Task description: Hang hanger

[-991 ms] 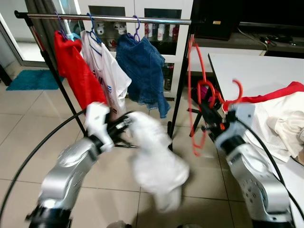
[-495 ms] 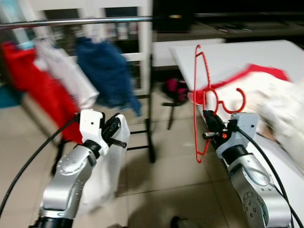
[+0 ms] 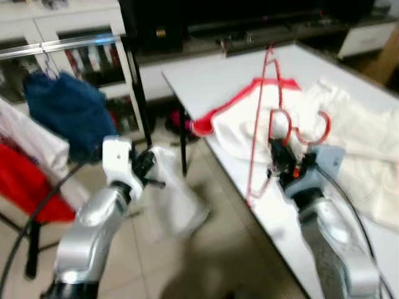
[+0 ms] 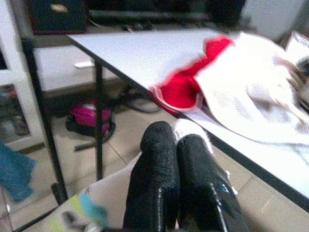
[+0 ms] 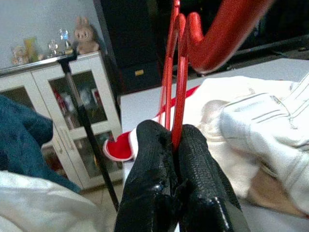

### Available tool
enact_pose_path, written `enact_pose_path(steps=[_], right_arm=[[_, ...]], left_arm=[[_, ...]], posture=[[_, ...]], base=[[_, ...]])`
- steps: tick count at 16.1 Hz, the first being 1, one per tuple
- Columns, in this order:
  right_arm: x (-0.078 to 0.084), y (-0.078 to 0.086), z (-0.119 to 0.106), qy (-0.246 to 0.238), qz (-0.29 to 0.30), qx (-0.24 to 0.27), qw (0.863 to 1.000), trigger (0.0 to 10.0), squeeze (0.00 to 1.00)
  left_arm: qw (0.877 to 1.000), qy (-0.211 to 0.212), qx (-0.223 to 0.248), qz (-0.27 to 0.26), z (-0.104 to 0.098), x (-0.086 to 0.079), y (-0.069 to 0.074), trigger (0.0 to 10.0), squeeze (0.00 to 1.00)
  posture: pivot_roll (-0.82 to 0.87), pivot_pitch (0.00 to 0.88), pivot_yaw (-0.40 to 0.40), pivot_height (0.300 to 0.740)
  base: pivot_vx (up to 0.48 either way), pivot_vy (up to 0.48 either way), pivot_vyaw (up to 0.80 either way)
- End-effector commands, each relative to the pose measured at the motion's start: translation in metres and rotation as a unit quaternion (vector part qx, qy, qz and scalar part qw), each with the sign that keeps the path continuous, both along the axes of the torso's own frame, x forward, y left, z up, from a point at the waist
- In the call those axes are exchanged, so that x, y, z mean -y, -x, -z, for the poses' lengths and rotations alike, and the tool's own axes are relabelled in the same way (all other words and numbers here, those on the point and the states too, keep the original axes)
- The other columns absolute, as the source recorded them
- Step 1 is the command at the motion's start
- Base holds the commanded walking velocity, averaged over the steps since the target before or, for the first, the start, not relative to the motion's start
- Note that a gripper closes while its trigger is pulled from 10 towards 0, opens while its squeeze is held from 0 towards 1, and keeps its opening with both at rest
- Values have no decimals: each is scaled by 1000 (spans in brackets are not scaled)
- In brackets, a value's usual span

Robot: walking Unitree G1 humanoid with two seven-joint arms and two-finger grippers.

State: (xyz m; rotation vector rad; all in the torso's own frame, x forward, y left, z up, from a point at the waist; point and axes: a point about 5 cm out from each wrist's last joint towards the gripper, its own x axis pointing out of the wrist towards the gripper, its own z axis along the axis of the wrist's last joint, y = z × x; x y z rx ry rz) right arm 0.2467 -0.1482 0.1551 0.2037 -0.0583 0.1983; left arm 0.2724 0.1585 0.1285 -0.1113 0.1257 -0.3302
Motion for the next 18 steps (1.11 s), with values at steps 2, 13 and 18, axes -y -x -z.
enact_pose_path(steps=[2, 13, 18], right_arm=[[4, 4, -1, -5, 23, 3, 1000, 10000, 0], [10, 2, 6, -9, 58, -36, 998, 10000, 0], [22, -1, 6, 0, 99, -34, 994, 10000, 0]], left_arm=[[997, 3, 59, -55, -10, -3, -8, 10000, 0], [997, -28, 66, -23, -15, -6, -8, 10000, 0], [997, -37, 73, -11, -19, -9, -10, 10000, 0]], posture=[[-83, 5, 75, 740], [-73, 1, 63, 740], [-73, 0, 63, 740]], base=[[0, 0, -800], [0, 0, -800], [0, 459, -800]])
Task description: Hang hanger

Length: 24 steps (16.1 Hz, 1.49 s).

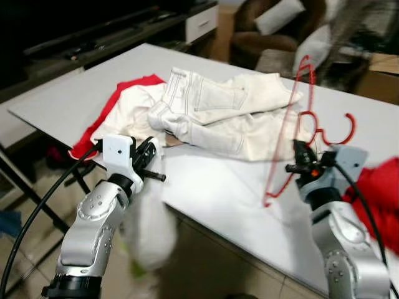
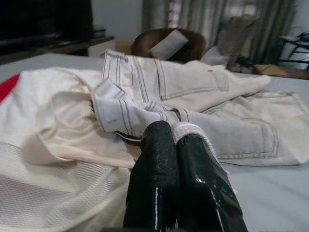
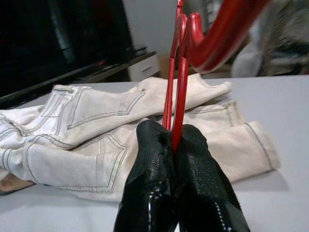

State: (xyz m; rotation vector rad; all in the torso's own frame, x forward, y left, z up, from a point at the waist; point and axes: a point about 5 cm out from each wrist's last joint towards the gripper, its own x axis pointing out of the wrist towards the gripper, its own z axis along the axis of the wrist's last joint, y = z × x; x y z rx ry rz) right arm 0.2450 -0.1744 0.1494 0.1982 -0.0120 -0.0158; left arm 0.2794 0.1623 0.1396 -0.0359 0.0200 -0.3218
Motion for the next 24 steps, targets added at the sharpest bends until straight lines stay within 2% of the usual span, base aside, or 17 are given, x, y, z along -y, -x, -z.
enact_pose_path(steps=[1, 6, 8, 10, 13, 14, 16, 18, 19, 20, 21, 24], right_arm=[[-4, -3, 1, 0, -4, -3, 1000, 10000, 0], [-9, 0, 4, 2, -22, -11, 1000, 10000, 0], [-9, 0, 4, 1, -22, -13, 1000, 10000, 0], [-10, 0, 5, 2, -23, -15, 1000, 10000, 0], [-11, 0, 6, 6, -27, -19, 999, 10000, 0], [-13, 0, 6, 8, -45, -22, 999, 10000, 0], [-17, 1, 4, 25, -90, -16, 996, 10000, 0], [-7, -1, -2, 55, -140, -12, 989, 10000, 0], [-1, 0, -7, 74, -171, -7, 982, 10000, 0], [4, 1, -13, 92, -205, 1, 974, 10000, 0], [10, 6, -22, 121, -260, 8, 958, 10000, 0], [24, 17, -34, 174, -355, -4, 919, 10000, 0]], left_arm=[[1000, -9, 17, -6, -8, -6, -4, 10000, 0], [1000, -13, 18, -1, -9, -6, -5, 10000, 0], [999, -32, 22, 3, -9, -4, -6, 10000, 0], [998, -55, 30, 2, -10, -3, -7, 10000, 0], [999, -36, 17, 1, -8, -2, -7, 10000, 0], [999, -43, 7, -4, -6, -4, -8, 10000, 0], [999, -48, 15, -4, -9, -7, -10, 10000, 0], [998, -55, 20, 9, -14, -11, -16, 10000, 0], [999, -43, 23, 20, -19, -11, -19, 9961, 0], [999, -31, 29, 32, -25, -11, -21, 196, 0], [998, -45, 36, 18, -32, -17, -28, 0, 0], [997, -46, 59, -13, -58, -33, -48, 0, 0]], posture=[[-74, 0, 64, 740], [-81, 0, 73, 740], [-80, 0, 75, 740], [-81, 0, 75, 740], [-80, 0, 74, 740], [-80, 0, 75, 740], [-79, 0, 75, 740], [-79, 0, 73, 740], [-80, 0, 73, 740], [-80, 0, 73, 740], [-84, 0, 73, 740], [-81, 0, 67, 740]], base=[[0, 480, -800], [0, 480, -800], [0, 0, -800], [0, -469, -800], [0, -295, -760], [0, 0, 0], [0, 0, 0], [0, 0, 0], [0, 0, 0], [0, 0, 0], [0, 0, 0], [0, 0, 0]])
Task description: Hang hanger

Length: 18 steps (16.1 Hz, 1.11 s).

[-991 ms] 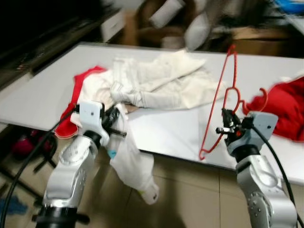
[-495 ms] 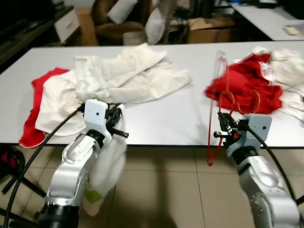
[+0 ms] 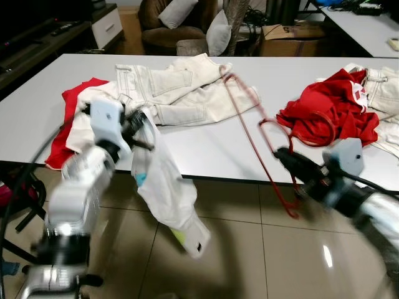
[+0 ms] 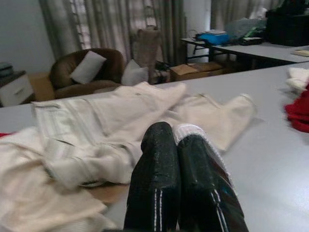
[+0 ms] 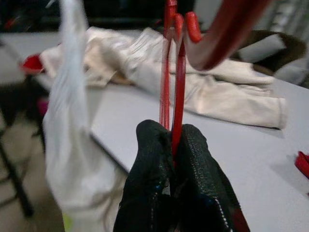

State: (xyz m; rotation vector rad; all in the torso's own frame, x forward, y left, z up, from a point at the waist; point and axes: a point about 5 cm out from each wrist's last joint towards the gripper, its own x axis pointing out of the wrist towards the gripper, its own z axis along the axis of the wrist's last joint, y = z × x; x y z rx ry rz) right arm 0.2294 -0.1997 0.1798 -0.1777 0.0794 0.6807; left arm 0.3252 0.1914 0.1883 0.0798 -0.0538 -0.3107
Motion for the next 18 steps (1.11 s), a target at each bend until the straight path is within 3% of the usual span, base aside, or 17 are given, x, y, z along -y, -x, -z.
enact_pose_path(steps=[1, 3, 4, 5, 7, 8, 10, 14, 18], right_arm=[[2, 5, -7, 9, -43, -6, 999, 10000, 0], [11, 7, -17, 29, -75, -9, 997, 10000, 0], [11, 6, -18, 32, -68, -5, 997, 10000, 0], [11, 0, -16, 29, -41, 1, 999, 10000, 0], [5, -5, -11, 10, -11, 6, 1000, 10000, 0], [-13, -6, -4, -31, -4, 4, 1000, 10000, 0], [-27, 0, 1, -46, -30, -8, 998, 10000, 0], [-31, 5, 8, -25, -61, -29, 997, 10000, 0], [-27, 1, 9, -22, -34, -23, 999, 10000, 0]], left_arm=[[1000, 2, 24, -10, -18, -10, -8, 0, 0], [998, 15, 47, -26, -40, -20, -18, 0, 0], [998, 31, 45, -27, -41, -21, -18, 0, 0], [997, 42, 39, -42, -41, -22, -17, 9412, 0], [997, 47, 43, -34, -37, -17, -12, 10000, 0], [998, 50, 35, -18, -19, -8, 0, 10000, 0], [998, 59, 30, -24, -11, -4, 5, 10000, 0], [997, 60, 28, -36, -10, -6, 5, 10000, 0], [998, 53, 25, -38, -7, -7, 7, 10000, 0]], posture=[[-80, 0, 66, 740], [-87, 0, 71, 740], [-89, 0, 73, 740], [-89, 0, 73, 740], [-90, 0, 68, 740], [-85, 0, 58, 740], [-81, 0, 50, 740], [-86, 0, 52, 740], [-88, 0, 53, 740]], base=[[0, 0, 0], [0, 0, 0], [0, 0, 0], [0, 0, 0], [0, 0, 0], [0, 0, 0], [163, 0, 0], [377, 0, 0], [403, 0, 0]])
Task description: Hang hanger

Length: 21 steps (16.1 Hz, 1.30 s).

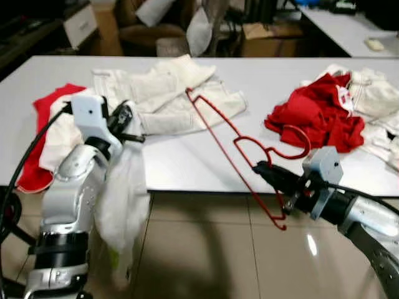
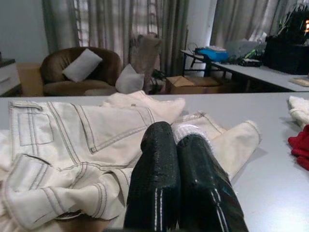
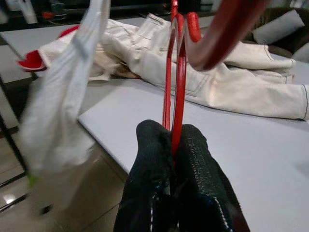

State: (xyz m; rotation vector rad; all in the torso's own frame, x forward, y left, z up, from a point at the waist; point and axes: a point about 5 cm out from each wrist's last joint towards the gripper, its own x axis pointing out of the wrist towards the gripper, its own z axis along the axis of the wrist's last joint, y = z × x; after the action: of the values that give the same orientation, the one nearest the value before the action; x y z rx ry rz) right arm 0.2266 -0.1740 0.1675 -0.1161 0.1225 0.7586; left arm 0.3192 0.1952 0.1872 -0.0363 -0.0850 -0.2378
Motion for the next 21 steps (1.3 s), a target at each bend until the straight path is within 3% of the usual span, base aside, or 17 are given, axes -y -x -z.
enact_pose_path(steps=[1, 4, 7, 13, 16, 21], right_arm=[[-1, -4, -3, -3, 13, 13, 1000, 10000, 0], [5, -23, -3, -34, 143, 48, 988, 10000, 0], [-2, -26, 1, -55, 195, 53, 978, 10000, 0], [-17, -25, 7, -73, 207, 44, 975, 10000, 0], [-18, -25, 8, -74, 204, 38, 976, 10000, 0], [-18, -22, 10, -73, 206, 35, 975, 10000, 0]], left_arm=[[1000, -11, 16, -1, -8, -2, 1, 10000, 0], [999, -29, 19, 18, -3, 10, 3, 10000, 0], [999, -30, 23, 37, 0, 22, 5, 10000, 0], [998, -37, 18, 41, 4, 28, 5, 10000, 0], [998, -33, 16, 50, 4, 30, 6, 10000, 0], [998, -32, 18, 50, 2, 27, 5, 10000, 0]], posture=[[-87, 0, 54, 740], [-89, 0, 59, 740], [-93, 0, 62, 740], [-95, 0, 59, 740], [-92, 0, 59, 740], [-95, 0, 66, 740]], base=[[409, 0, 0], [416, 0, 0], [419, 0, 0], [407, 0, 0], [0, 0, 0], [0, 293, -775]])
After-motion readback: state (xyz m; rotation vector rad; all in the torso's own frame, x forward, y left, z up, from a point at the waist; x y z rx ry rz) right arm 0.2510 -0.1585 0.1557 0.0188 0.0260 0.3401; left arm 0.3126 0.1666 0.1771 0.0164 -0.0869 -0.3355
